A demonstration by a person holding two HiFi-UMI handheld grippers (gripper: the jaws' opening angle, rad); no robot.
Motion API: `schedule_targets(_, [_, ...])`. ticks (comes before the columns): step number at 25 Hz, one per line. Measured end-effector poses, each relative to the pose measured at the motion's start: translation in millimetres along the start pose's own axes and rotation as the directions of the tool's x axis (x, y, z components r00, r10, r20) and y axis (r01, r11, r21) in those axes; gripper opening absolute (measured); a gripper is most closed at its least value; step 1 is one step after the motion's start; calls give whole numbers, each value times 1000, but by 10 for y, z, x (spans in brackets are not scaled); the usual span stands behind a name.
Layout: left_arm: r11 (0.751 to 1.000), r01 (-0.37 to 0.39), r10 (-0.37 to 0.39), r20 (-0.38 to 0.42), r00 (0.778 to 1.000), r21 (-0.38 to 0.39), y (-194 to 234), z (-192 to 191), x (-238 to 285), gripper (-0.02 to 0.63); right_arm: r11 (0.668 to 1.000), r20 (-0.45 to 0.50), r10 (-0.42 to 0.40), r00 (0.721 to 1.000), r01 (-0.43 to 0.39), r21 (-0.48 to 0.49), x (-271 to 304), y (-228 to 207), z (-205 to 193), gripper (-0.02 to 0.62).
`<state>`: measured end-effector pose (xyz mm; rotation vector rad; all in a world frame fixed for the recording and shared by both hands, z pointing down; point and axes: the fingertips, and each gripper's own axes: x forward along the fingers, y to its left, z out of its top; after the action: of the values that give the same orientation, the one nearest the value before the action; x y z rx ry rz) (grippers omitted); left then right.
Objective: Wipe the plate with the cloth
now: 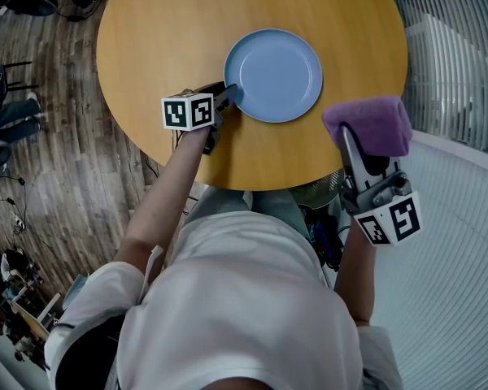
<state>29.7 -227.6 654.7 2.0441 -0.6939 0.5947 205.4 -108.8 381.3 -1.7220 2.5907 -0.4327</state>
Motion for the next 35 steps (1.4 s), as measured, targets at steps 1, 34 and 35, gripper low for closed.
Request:
schedule_targets(1, [1000,-4,5,-11,1000,4,20,4,19,137,1000,0,0,1000,0,-1,25,3,7,87])
schedule_targets(34, [919,92,-99,1,995,-382,90,223,219,46,1000,-12,28,1000,-28,13,123,29,-25,87])
schedule_targets(35, [919,96,-104,0,995,-382,84,218,225,46,999,-12,29,999,-29,12,123,22,-26,87])
